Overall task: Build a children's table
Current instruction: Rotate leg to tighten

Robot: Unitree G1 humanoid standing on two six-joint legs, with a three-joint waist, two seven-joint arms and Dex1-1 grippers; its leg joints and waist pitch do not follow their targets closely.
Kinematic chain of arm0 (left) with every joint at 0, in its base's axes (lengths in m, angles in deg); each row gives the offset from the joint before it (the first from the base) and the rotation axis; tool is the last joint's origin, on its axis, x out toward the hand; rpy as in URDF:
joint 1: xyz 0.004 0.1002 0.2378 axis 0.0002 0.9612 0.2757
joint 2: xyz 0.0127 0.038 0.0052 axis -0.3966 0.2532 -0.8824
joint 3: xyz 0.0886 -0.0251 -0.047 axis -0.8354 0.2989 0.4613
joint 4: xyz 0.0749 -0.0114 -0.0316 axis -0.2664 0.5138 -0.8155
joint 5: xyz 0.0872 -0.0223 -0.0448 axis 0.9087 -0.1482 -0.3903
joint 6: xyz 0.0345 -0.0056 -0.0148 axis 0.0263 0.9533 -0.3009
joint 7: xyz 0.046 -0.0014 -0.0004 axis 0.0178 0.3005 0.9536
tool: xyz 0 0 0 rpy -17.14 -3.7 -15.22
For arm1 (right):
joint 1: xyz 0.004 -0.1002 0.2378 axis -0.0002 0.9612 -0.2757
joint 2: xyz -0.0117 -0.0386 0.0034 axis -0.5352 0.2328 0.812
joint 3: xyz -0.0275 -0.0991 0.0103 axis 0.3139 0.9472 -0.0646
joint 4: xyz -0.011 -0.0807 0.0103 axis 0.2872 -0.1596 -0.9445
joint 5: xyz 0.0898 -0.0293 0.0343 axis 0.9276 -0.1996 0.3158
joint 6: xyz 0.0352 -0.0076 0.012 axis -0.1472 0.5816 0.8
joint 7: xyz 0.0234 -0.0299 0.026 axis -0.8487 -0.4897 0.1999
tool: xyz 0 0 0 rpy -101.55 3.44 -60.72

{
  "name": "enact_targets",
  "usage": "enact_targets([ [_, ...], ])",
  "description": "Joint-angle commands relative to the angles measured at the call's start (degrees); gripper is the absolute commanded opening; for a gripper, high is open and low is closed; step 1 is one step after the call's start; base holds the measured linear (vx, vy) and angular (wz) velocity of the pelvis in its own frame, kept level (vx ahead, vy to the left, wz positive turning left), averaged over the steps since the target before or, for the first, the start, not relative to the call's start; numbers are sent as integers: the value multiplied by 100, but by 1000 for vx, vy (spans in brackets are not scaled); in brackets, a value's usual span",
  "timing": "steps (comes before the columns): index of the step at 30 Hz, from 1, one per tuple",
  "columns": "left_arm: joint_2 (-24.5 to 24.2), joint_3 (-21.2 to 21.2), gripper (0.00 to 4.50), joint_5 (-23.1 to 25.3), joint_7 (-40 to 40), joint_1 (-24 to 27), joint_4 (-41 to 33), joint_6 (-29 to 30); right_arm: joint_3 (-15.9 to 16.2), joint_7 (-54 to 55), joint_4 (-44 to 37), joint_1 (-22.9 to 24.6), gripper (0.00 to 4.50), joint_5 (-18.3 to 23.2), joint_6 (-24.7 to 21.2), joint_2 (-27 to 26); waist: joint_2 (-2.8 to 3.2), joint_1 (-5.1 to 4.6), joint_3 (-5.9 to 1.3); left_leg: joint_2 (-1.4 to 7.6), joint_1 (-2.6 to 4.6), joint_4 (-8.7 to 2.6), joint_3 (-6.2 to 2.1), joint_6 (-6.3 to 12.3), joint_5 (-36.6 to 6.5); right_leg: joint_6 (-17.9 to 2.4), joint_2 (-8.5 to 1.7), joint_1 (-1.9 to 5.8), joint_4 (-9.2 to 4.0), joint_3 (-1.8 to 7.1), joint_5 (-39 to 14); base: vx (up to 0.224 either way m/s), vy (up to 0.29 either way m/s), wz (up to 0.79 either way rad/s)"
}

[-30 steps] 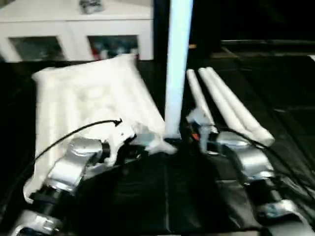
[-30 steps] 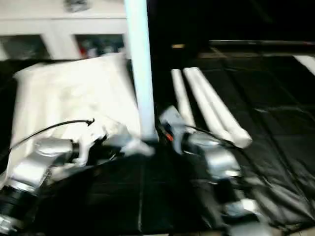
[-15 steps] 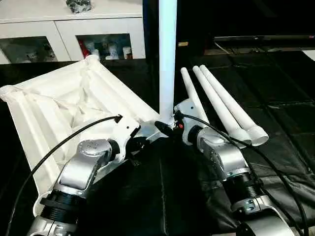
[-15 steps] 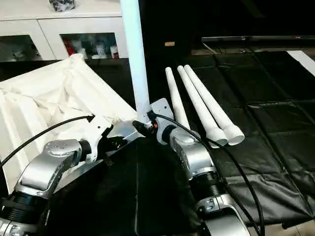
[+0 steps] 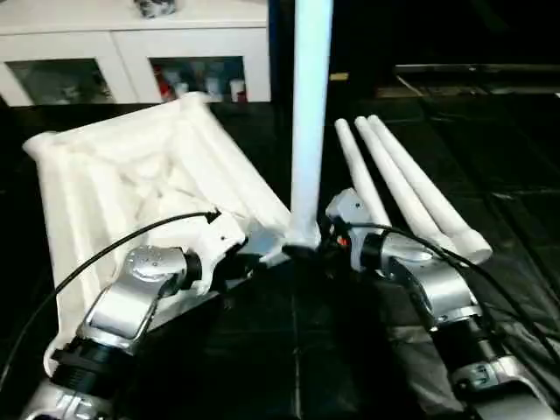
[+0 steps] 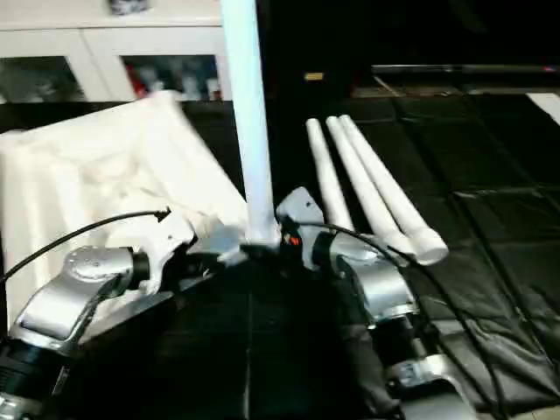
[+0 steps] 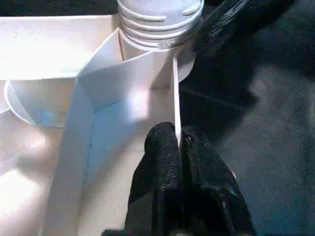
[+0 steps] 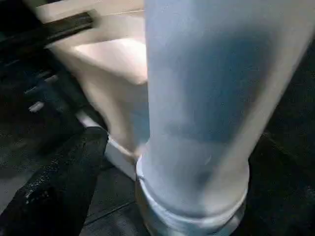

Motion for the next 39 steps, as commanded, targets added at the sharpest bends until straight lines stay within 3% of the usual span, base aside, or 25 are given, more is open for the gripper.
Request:
enact_targets([
  [1,-60,-210,0,-108,-417,-34,66,-307,78,-491,-225,26,444,197,111,152,-29,16,-393,510,79,-362,-185,596,-676,-1051,-632,306,-441,447,-1196,0,0,0],
  [6,-350,-400,0,-155,-1152,-149,355,-756,217,-1712,-312,37,444,488,175,729,-27,102,-389,518,80,-358,-184,629,-750,-1042,-636,296,-447,442,-1287,0,0,0],
  [10,-439,-496,0,-141,-1471,-224,523,-1036,313,-2073,-235,20,444,493,313,875,-54,113,-394,512,55,-360,-193,582,-765,-986,-658,322,-454,436,-1505,0,0,0],
  [15,-506,-605,0,-121,-1712,-294,647,-1260,412,-2285,-232,1,429,539,311,949,-61,135,-400,517,57,-351,-192,613,-683,-1013,-654,312,-440,438,-1417,0,0,0],
  [27,-483,-678,0,-88,-1861,-348,811,-1457,520,-2469,-153,29,327,553,254,891,-67,207,-397,532,61,-360,-196,570,-678,-995,-657,307,-436,437,-1461,0,0,0],
  [36,-459,-665,0,-83,-1814,-314,891,-1527,604,-2479,-145,85,249,534,302,929,-66,208,-385,526,61,-362,-193,562,-722,-972,-660,306,-450,435,-1531,0,0,0],
  [39,-446,-644,0,-80,-1772,-303,920,-1520,638,-2456,-199,135,243,527,287,922,-64,209,-386,527,60,-362,-194,558,-712,-962,-660,308,-446,437,-1524,0,0,0],
])
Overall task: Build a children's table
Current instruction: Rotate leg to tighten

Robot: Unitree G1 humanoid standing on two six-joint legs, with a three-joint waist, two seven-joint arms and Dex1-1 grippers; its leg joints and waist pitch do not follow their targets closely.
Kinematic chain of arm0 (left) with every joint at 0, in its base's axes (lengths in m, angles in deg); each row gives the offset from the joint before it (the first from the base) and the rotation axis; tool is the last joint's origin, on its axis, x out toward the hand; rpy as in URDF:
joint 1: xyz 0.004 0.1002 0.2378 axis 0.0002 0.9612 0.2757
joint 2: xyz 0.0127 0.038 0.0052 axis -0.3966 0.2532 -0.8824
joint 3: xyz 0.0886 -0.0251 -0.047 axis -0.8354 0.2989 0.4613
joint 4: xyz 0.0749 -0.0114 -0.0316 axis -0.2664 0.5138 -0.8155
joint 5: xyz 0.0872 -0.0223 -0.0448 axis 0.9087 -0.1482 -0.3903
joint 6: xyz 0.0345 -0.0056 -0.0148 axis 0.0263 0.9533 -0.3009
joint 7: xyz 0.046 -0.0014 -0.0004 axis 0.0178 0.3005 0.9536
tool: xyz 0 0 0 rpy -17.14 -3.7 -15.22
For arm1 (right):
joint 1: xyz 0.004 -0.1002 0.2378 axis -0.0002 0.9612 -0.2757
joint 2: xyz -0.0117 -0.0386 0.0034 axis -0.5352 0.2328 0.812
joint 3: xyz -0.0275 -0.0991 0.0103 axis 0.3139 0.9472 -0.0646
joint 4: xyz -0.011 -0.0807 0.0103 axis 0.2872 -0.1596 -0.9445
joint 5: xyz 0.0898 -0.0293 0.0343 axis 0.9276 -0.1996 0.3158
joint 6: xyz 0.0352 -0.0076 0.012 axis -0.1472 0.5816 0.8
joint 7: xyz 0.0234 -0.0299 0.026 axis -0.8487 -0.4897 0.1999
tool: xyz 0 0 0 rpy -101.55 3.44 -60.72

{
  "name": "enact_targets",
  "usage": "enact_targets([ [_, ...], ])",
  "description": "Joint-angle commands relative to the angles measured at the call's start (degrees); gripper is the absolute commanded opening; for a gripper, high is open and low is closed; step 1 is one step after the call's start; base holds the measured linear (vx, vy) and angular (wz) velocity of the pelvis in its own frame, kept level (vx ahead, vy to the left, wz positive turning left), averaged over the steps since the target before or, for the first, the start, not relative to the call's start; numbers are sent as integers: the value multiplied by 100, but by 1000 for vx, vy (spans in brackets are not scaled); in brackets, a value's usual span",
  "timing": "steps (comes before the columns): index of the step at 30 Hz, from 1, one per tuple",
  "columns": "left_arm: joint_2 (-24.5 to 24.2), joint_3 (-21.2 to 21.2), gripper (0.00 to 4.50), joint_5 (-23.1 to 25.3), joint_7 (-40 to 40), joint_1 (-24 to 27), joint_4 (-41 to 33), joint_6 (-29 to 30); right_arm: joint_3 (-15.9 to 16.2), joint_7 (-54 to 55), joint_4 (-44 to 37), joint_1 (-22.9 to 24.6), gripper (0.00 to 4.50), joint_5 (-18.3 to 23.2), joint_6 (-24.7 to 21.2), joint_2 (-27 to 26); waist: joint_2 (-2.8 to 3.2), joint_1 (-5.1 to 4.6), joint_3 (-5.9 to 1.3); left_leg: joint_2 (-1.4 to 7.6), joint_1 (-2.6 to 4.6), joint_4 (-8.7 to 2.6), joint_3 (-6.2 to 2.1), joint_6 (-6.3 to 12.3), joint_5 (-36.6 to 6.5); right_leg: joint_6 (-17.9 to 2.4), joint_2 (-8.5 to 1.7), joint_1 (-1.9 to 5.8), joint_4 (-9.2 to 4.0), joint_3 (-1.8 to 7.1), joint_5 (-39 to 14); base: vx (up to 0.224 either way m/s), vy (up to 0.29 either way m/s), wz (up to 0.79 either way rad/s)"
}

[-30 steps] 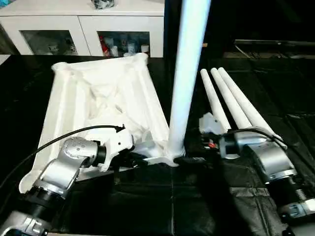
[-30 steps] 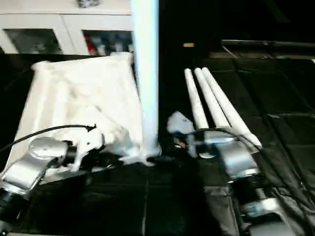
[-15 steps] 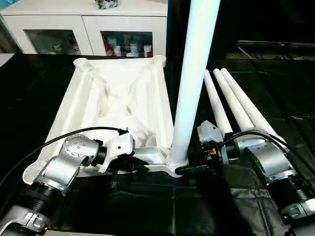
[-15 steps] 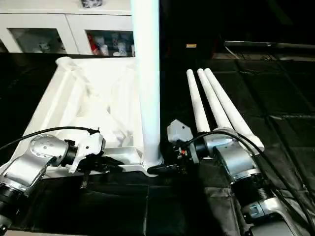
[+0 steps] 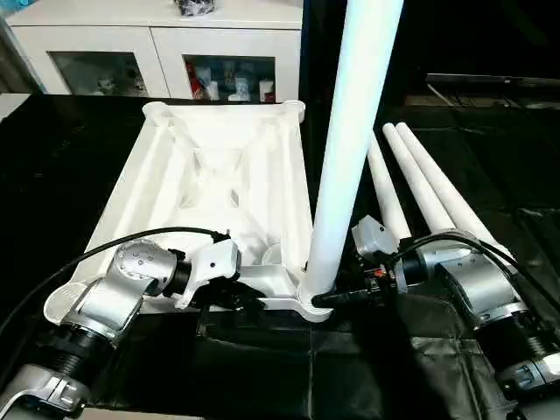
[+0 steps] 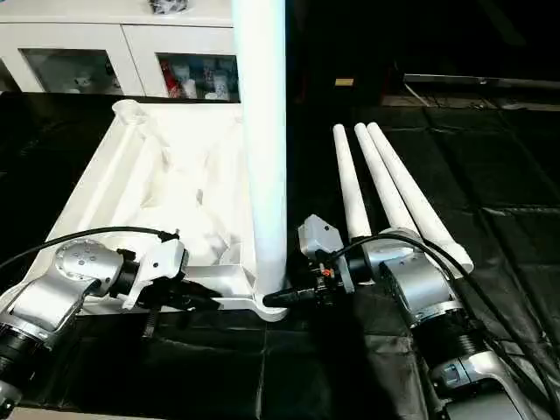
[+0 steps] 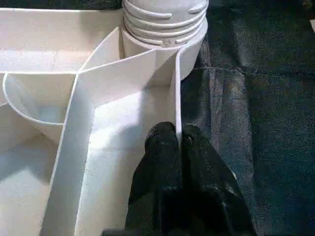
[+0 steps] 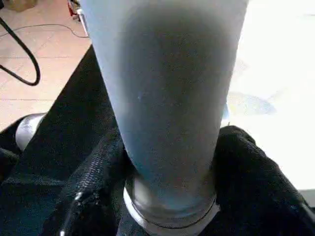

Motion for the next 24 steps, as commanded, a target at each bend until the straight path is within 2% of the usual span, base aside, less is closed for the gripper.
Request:
enact_targets([
  [1,30,-163,0,76,-28,30,83,-16,187,-96,-73,144,235,-68,-50,17,-45,-44,-374,523,58,-392,-202,550,-727,-970,-660,280,-460,435,-1531,0,0,0],
  [3,42,-148,0,61,-11,43,80,13,202,-87,-117,190,217,-56,-91,11,-53,-45,-367,522,69,-399,-200,527,-802,-945,-660,278,-478,438,-1633,0,0,0],
  [8,89,-93,0,10,75,84,50,120,234,-60,-231,313,207,-28,-162,-6,-37,-48,-366,529,68,-404,-204,511,-811,-964,-659,281,-472,440,-1572,0,0,0],
  [11,234,79,0,-142,323,138,-20,411,273,22,-421,493,204,33,-288,-38,-46,-50,-356,529,72,-410,-202,498,-833,-966,-655,279,-482,439,-1620,0,0,0],
  [15,226,82,0,-168,330,207,-107,464,325,20,-485,580,204,24,-340,-31,-48,-53,-342,518,74,-418,-204,497,-927,-896,-666,276,-518,441,-1897,0,0,0],
  [18,220,92,0,-165,352,225,-123,478,314,67,-468,587,204,34,-382,-74,-49,-65,-341,526,72,-429,-213,486,-928,-897,-658,275,-506,444,-1869,0,0,0],
  [21,271,160,0,-186,457,223,-150,599,282,207,-473,606,204,85,-604,-157,-48,-69,-338,523,74,-429,-209,495,-914,-919,-660,274,-506,446,-1846,0,0,0],
  [24,442,311,0,-140,872,183,-202,870,144,854,-360,610,204,11,-841,-464,-39,-97,-310,528,85,-453,-217,394,-1094,-873,-673,266,-544,451,-2154,0,0,0],
])
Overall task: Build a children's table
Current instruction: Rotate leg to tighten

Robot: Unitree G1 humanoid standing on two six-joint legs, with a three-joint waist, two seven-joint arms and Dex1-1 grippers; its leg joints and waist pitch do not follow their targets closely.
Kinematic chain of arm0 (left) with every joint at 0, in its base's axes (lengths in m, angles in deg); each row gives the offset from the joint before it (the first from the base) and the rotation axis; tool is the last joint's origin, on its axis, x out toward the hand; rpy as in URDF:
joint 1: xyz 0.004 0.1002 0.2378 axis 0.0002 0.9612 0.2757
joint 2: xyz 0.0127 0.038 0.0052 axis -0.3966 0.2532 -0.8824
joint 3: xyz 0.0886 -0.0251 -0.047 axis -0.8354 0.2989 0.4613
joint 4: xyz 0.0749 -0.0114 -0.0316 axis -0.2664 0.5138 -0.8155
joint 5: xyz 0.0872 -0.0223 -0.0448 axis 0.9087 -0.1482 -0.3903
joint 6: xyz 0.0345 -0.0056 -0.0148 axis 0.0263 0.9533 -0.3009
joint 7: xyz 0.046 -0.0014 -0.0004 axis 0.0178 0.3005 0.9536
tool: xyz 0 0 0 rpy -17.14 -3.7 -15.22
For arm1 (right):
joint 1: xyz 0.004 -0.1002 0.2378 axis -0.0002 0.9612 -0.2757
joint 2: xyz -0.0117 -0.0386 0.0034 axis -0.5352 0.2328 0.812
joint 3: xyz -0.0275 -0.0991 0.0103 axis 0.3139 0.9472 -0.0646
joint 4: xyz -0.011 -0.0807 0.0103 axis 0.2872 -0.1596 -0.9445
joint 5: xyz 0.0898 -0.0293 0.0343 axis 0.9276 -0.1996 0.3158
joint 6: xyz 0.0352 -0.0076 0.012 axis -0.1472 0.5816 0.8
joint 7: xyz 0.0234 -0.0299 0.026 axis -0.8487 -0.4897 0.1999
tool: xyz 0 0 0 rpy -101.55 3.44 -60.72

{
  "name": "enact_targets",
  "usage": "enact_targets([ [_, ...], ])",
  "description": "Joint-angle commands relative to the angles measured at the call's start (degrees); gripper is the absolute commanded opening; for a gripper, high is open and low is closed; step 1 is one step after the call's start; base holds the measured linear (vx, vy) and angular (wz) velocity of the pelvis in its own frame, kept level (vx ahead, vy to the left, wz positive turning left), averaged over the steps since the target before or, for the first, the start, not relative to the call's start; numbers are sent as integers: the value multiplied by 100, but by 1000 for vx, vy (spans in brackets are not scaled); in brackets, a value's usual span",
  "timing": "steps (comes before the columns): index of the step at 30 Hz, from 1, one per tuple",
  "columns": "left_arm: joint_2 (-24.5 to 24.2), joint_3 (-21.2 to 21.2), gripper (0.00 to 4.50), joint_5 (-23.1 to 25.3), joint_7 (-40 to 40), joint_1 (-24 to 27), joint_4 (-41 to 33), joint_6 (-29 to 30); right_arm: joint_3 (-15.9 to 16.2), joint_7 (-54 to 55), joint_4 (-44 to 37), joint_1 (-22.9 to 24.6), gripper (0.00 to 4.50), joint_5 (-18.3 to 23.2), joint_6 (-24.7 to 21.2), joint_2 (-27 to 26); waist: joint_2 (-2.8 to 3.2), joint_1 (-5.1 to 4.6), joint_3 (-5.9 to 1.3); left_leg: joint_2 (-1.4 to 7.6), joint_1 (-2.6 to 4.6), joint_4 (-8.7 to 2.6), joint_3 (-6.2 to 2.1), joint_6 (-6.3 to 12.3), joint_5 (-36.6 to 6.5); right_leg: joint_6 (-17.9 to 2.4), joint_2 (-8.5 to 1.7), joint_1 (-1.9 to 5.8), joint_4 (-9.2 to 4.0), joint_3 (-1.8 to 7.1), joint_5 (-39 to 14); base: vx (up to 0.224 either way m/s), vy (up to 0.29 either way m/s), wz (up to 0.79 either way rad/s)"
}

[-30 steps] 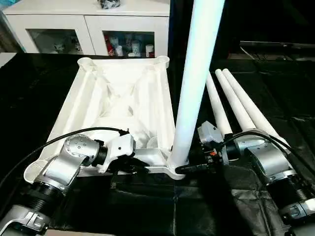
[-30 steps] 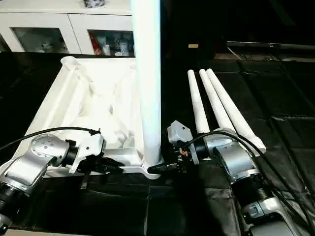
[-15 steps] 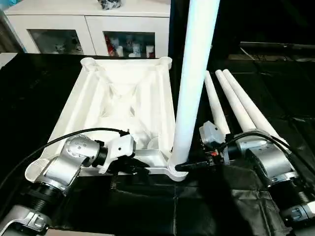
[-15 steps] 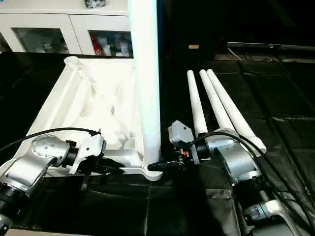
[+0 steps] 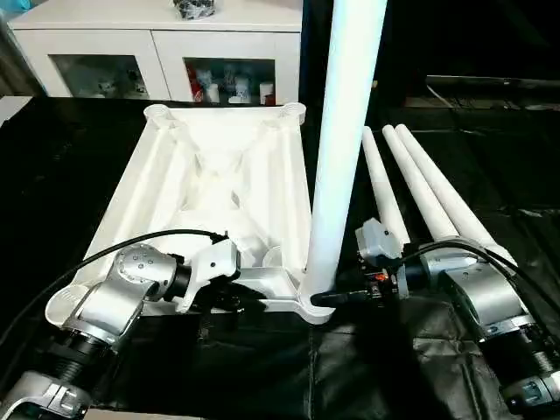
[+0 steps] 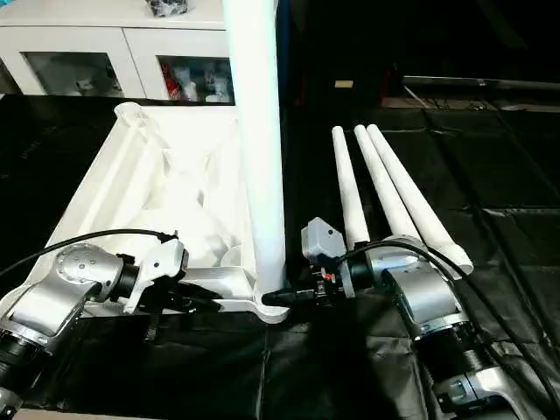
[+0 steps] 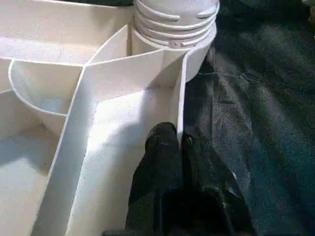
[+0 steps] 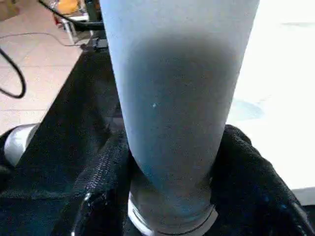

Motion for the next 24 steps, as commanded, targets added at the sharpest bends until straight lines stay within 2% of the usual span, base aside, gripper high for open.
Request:
enact_targets([
  [1,353,177,0,-50,875,-28,-62,383,206,743,299,160,204,-51,-522,-519,-57,-79,-270,504,74,-452,-226,326,-1255,-844,-685,228,-596,438,-2501,0,0,0],
  [3,453,253,0,-39,1108,-39,-125,522,108,1110,375,137,204,-65,-612,-716,-54,-128,-227,484,115,-466,-239,215,-1504,-761,-695,195,-662,422,-2988,0,0,0],
  [4,598,369,0,-74,1391,-41,-234,754,38,1457,446,112,204,-92,-729,-909,-90,-208,-189,458,118,-479,-262,128,-1745,-576,-703,215,-725,388,-3502,0,0,0],
  [5,904,590,0,-177,1904,-16,-535,1256,-102,2086,549,75,204,-85,-999,-1321,-98,-271,-179,460,167,-489,-293,25,-1978,-435,-707,195,-769,358,-3870,0,0,0],
  [6,928,606,0,-180,1944,-13,-557,1296,-114,2133,557,72,204,-83,-1019,-1354,-96,-347,-172,449,164,-491,-322,-39,-2075,-391,-719,191,-782,346,-3984,0,0,0],
  [7,1085,715,0,-199,2215,6,-709,1563,-196,2446,610,51,204,-66,-1156,-1572,-99,-408,-180,439,110,-500,-348,-51,-2038,-307,-736,246,-783,325,-4011,0,0,0],
  [8,1175,776,0,-203,2370,20,-799,1718,-246,2629,637,40,204,-51,-1236,-1702,-82,-463,-195,434,91,-511,-359,-16,-1981,-276,-726,261,-792,312,-3888,0,0,0],
  [9,1223,800,0,-195,2448,29,-849,1783,-265,2735,661,32,204,-62,-1248,-1775,-82,-463,-195,434,91,-511,-359,-16,-1981,-276,-726,261,-792,312,-3888,0,0,0],
  [10,1408,881,0,-164,2739,62,-1043,2033,-338,3165,768,-10,204,-120,-1287,-2061,-98,-490,-211,438,74,-522,-352,56,-1881,-274,-717,273,-794,318,-3662,0,0,0],
  [11,1464,896,0,-159,2834,75,-1116,2123,-366,3323,807,-28,204,-156,-1298,-2160,-75,-519,-212,452,74,-540,-349,59,-1818,-377,-707,258,-783,316,-3433,0,0,0],
  [13,1699,881,0,-35,3196,125,-1345,2308,-461,3816,1029,-143,204,-225,-1266,-2484,-72,-588,-208,466,25,-561,-363,75,-1776,-499,-697,283,-732,318,-3138,0,0,0],
  [15,1904,844,0,93,3521,161,-1520,2471,-515,4200,1212,-241,204,-363,-1114,-2693,-72,-602,-243,476,-2,-565,-358,117,-1590,-614,-704,315,-699,342,-2711,0,0,0],
  [16,1904,844,0,93,3521,161,-1520,2471,-515,4200,1212,-241,204,-363,-1114,-2693,-75,-585,-257,475,31,-551,-320,158,-1458,-703,-701,285,-689,376,-2462,0,0,0],
  [17,1957,782,0,163,3623,176,-1608,2564,-581,4309,1273,-282,239,-403,-997,-2736,-75,-585,-257,475,31,-551,-320,158,-1458,-703,-701,285,-689,376,-2462,0,0,0],
  [18,1925,729,0,214,3630,173,-1604,2563,-659,4327,1275,-304,260,-370,-948,-2725,-67,-560,-280,466,54,-520,-278,238,-1239,-848,-701,281,-664,405,-2139,0,0,0],
  [21,1816,675,0,276,3599,164,-1572,2556,-746,4284,1200,-300,283,-346,-871,-2661,-63,-520,-308,472,52,-498,-246,398,-933,-945,-682,297,-622,406,-1726,0,0,0],
  [23,1763,666,0,285,3563,157,-1556,2545,-747,4230,1153,-284,317,-362,-828,-2616,-59,-504,-317,464,62,-487,-232,416,-860,-978,-676,293,-618,403,-1657,0,0,0],
  [24,1635,640,0,289,3434,141,-1510,2485,-774,4052,1047,-246,317,-342,-749,-2492,-49,-473,-342,454,51,-474,-228,467,-667,-1022,-673,322,-593,398,-1437,0,0,0],
])
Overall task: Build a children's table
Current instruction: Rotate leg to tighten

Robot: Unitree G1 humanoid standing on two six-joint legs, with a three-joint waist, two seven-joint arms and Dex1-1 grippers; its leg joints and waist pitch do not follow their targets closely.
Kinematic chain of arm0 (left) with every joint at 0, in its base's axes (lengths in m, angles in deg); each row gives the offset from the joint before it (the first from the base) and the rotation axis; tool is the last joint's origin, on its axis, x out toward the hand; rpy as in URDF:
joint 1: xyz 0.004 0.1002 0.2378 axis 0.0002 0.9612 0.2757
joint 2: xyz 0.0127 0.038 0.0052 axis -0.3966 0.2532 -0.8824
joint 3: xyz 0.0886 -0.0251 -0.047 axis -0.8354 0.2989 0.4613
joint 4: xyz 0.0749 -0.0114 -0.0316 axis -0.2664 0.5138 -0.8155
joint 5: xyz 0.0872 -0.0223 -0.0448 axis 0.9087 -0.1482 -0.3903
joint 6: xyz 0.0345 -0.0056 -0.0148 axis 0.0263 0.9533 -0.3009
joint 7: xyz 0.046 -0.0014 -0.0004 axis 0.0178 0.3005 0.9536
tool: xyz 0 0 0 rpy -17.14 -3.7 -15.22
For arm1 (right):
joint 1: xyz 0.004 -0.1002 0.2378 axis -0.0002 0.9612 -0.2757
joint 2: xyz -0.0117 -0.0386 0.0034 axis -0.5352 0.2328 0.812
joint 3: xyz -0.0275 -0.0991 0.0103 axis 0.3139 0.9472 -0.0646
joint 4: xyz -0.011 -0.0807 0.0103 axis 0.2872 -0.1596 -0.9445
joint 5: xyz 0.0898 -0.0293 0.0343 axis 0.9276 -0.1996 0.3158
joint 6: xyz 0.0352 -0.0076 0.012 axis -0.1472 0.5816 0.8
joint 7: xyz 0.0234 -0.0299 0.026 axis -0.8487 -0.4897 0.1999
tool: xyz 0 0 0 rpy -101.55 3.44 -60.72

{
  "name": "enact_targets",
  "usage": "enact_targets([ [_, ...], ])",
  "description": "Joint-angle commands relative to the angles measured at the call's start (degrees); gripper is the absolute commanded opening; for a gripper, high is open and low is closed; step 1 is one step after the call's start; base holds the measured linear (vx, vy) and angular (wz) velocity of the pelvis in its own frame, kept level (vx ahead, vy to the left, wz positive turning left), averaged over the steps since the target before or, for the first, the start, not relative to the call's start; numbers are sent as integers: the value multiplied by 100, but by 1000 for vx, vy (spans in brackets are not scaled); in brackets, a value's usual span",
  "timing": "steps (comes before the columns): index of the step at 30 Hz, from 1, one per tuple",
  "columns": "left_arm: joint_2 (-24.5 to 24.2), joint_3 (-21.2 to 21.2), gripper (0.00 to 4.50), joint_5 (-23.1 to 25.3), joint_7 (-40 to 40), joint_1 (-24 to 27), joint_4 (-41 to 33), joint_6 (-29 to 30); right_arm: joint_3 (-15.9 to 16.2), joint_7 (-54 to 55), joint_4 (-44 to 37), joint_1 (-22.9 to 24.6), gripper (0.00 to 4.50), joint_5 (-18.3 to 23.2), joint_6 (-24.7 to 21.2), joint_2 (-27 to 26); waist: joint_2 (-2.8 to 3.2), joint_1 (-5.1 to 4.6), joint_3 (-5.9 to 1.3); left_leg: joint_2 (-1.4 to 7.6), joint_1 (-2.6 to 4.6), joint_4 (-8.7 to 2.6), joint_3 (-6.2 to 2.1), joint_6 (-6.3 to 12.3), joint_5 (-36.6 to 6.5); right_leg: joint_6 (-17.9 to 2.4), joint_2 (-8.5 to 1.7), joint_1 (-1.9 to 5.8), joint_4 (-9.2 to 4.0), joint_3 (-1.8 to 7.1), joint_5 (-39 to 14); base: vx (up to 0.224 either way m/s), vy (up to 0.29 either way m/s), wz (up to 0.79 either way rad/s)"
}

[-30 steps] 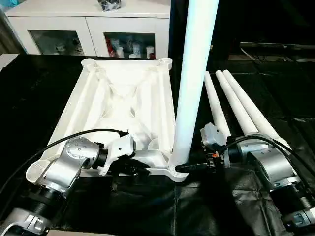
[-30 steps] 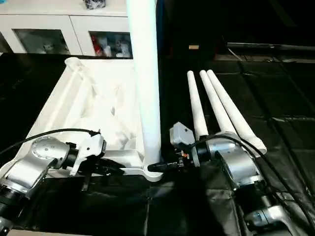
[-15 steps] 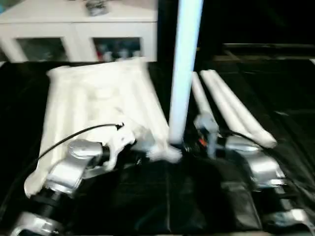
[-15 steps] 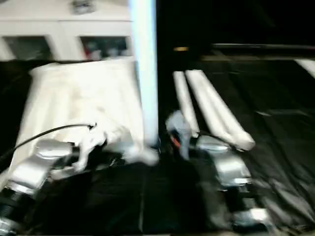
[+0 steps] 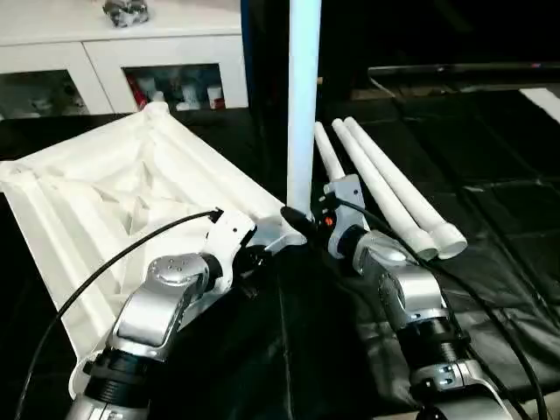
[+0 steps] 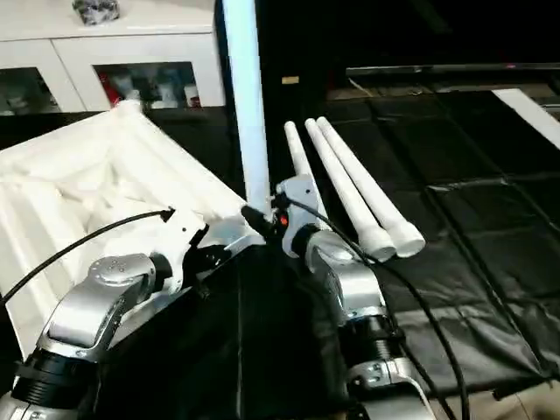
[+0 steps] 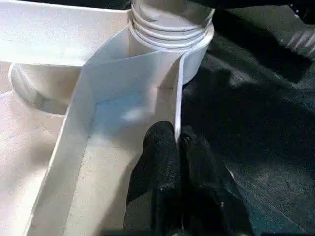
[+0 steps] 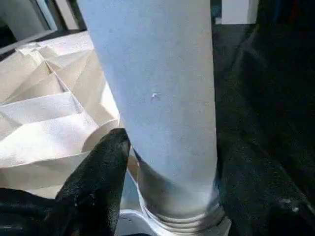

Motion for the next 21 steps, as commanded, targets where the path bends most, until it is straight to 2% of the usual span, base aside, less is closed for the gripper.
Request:
enact_targets([
  [1,-2,-145,0,-162,-172,-183,-138,-280,381,-535,143,243,322,124,-153,-56,-38,68,-353,455,-37,-361,-191,542,-576,-1012,-664,278,-413,451,-1399,0,0,0],
  [3,-181,-202,0,-163,-414,-209,-11,-433,384,-880,5,291,352,171,-58,189,-26,97,-374,452,-41,-347,-194,610,-476,-989,-657,291,-395,442,-1269,0,0,0],
  [5,-279,-234,0,-159,-544,-230,75,-547,384,-1063,-55,304,359,198,-26,331,-23,115,-389,451,-53,-336,-203,669,-334,-1000,-641,300,-365,429,-1062,0,0,0],
  [6,-439,-295,0,-162,-772,-262,196,-719,398,-1333,-105,302,374,240,36,568,-16,127,-394,460,-50,-322,-200,754,-189,-1076,-630,286,-335,424,-785,0,0,0],
  [7,-439,-295,0,-162,-772,-262,196,-719,398,-1333,-105,302,385,240,36,568,-12,138,-412,462,-35,-312,-202,771,-158,-1106,-633,289,-315,424,-708,0,0,0],
  [8,-567,-338,0,-164,-975,-270,272,-881,408,-1572,-156,306,396,280,61,751,-29,146,-406,457,-50,-304,-203,818,-119,-1157,-630,293,-302,421,-573,0,0,0],
  [12,-1040,-504,0,-257,-1837,-297,512,-1469,439,-2578,-260,280,430,362,291,1420,-12,200,-417,467,-60,-265,-192,921,-176,-1195,-627,270,-285,413,-609,0,0,0],
  [14,-1258,-618,0,-270,-2267,-314,612,-1775,512,-3077,-335,269,445,429,331,1730,0,248,-417,494,-56,-252,-187,924,-173,-1206,-616,244,-272,413,-620,0,0,0],
  [16,-1395,-701,0,-293,-2552,-336,696,-1961,583,-3442,-363,248,448,482,353,1936,11,326,-407,523,-6,-254,-170,859,-369,-1233,-612,191,-291,420,-797,0,0,0],
  [17,-1445,-728,0,-305,-2662,-344,725,-2025,613,-3589,-369,238,448,498,357,2016,11,326,-407,523,-6,-254,-170,859,-369,-1233,-612,191,-291,420,-797,0,0,0],
  [18,-1502,-759,0,-330,-2805,-357,768,-2103,655,-3779,-371,224,448,518,380,2108,3,360,-402,535,-19,-268,-168,750,-494,-1211,-630,210,-286,432,-959,0,0,0],
  [21,-1593,-813,0,-366,-3042,-397,875,-2254,756,-4094,-365,189,448,528,411,2263,-1,413,-391,520,-13,-267,-159,643,-662,-1162,-638,198,-317,438,-1217,0,0,0],
])
